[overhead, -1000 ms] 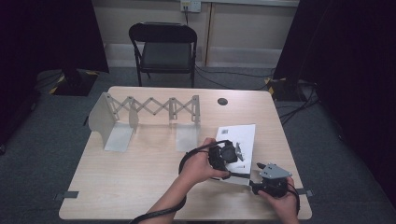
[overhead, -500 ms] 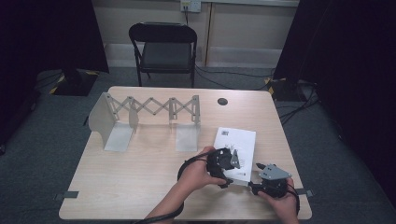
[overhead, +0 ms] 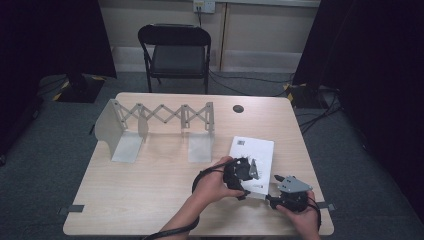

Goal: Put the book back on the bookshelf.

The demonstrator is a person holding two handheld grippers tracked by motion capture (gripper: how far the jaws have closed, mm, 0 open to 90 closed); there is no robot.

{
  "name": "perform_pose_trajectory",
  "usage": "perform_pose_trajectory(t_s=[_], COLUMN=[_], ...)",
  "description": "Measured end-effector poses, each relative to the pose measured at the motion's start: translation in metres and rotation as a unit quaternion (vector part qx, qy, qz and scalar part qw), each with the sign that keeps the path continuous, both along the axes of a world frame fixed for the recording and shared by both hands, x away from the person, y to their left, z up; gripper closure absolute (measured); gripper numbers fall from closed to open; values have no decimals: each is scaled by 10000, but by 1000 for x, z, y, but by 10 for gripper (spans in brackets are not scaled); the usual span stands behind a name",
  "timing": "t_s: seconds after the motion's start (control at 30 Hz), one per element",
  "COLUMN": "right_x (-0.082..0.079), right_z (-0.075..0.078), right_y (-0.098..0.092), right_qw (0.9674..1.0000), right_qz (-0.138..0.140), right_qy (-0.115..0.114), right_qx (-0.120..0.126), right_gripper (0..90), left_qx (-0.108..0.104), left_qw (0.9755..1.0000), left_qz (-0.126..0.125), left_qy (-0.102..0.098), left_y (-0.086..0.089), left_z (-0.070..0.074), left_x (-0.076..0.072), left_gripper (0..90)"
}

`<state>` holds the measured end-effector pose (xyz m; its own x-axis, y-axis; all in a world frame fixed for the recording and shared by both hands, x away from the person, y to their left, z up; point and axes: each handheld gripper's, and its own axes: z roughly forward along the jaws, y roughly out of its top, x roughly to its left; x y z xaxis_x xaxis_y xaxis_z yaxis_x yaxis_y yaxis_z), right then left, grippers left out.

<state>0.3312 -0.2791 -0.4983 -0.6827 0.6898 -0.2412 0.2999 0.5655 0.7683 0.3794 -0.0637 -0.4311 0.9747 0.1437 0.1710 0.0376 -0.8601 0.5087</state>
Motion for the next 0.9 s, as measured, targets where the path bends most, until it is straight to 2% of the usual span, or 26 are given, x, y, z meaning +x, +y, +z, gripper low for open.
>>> perform_pose_trajectory(t_s=[0.07,0.13,0.2,0.27,0.3,0.33,0.37,0.43,0.47,0.53,0.6,0.63,0.77,0.83,0.9], right_x=[0,1,1,1,1,-2,-6,-10,-14,-17,-18,-18,-12,-10,-10], right_z=[0,0,0,2,4,7,8,12,14,16,15,14,9,9,10], right_y=[0,-1,-2,-6,-10,-16,-21,-28,-29,-25,-14,-6,11,19,20], right_qw=[10000,10000,9999,9990,9983,9969,9959,9930,9931,9910,9912,9910,9901,9902,9907], right_qz=[1,-4,-79,-188,-185,-175,-128,-50,11,207,268,291,103,56,39], right_qy=[6,22,124,374,534,731,785,1061,1039,1114,1111,1126,1199,1261,1252], right_qx=[4,16,75,141,165,228,421,511,544,718,666,657,726,589,525], right_gripper=[282,287,287,290,293,292,294,302,312,345,350,367,437,438,443], left_qx=[82,208,244,174,189,105,107,-69,-151,-173,-9,-12,-99,-104,-147], left_qw=[10000,9996,9994,9994,9992,9992,9992,9997,9998,9998,10000,10000,9999,9997,9996], left_qz=[-2,-71,-96,-116,-172,-149,-133,-32,15,60,58,64,-46,-133,-191], left_qy=[-36,-163,-219,-259,-302,-347,-352,-249,-138,-8,53,60,-79,-171,-165], left_y=[-2,-5,-5,-5,-4,-3,-2,3,6,11,13,14,10,7,4], left_z=[2,4,4,1,0,-2,-1,-1,-1,-2,-4,-6,-10,-12,-14], left_x=[-3,-6,-6,-8,-9,-11,-11,-10,-8,-6,-5,-5,-6,-7,-7], left_gripper=[361,420,432,429,426,422,420,419,409,405,402,411,374,345,299])
